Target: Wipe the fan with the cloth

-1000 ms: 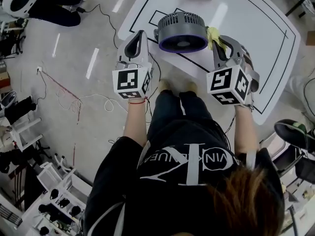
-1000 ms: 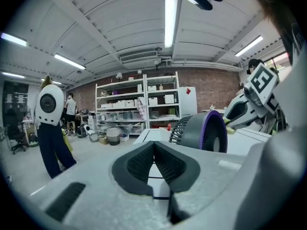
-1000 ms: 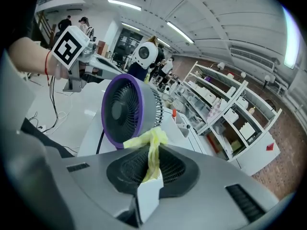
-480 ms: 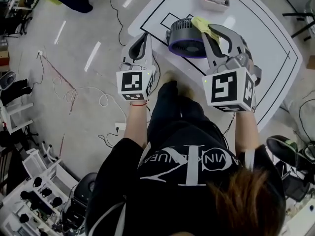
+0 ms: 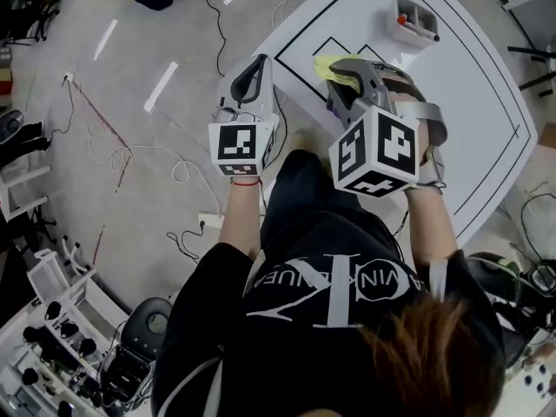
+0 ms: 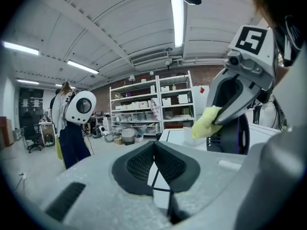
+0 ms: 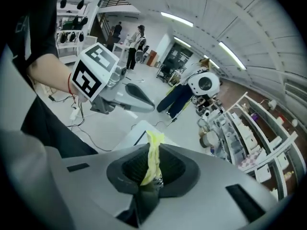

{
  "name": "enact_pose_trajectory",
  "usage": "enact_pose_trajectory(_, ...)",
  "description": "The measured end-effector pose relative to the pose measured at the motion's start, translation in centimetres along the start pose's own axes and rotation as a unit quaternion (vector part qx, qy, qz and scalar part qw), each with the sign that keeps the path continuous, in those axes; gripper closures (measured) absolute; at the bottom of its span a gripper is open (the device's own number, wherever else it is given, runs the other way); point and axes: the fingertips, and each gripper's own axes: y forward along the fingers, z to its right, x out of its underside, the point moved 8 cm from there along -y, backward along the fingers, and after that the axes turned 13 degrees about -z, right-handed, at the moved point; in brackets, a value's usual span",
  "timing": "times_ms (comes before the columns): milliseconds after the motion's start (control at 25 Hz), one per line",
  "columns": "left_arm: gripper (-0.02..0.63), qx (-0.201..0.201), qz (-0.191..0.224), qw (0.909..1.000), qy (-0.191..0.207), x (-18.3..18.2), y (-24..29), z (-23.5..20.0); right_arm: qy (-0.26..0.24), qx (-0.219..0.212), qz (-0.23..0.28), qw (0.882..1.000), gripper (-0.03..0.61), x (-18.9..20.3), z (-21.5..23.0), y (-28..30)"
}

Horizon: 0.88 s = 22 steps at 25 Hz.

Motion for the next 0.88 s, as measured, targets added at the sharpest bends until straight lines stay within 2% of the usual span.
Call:
enact_pose_trajectory(160, 0.604, -0.009, -0.003, 0.9999, -0.011, 0.8, 0.2, -1.8, -0.03, -0.044, -0.035, 0.998, 0.54, -1.1, -0.4, 2.1)
enact_pose_trajectory(280, 0.604, -0.008, -0.007, 0.9999, -0.012, 1.9, 0.3, -1.3, -0.03, -0.061, -0.051, 0.996, 0.54, -0.5, -0.9, 2.9)
enact_pose_trajectory(360, 0.604, -0.006, -0.008, 0.9999, -0.012, 1.2, 0.9, -1.6, -0.019, -0.065, -0.053, 0.996, 0.54, -0.3, 0.0, 3.0)
enact_pose_trajectory(640, 0.604, 0.01, -0.006, 0.9999, 0.003, -0.3, 2.7, -0.4, 0.045, -0.057, -0.027, 0.997, 0.54, 2.0, 2.3, 1.4)
enact_pose_trajectory(880, 0.604, 0.035, 0.001, 0.9993, 0.01, -1.5, 3.5, 1.4, 0.085, -0.023, -0.023, 0.996, 0.54, 4.7, 3.2, -0.2)
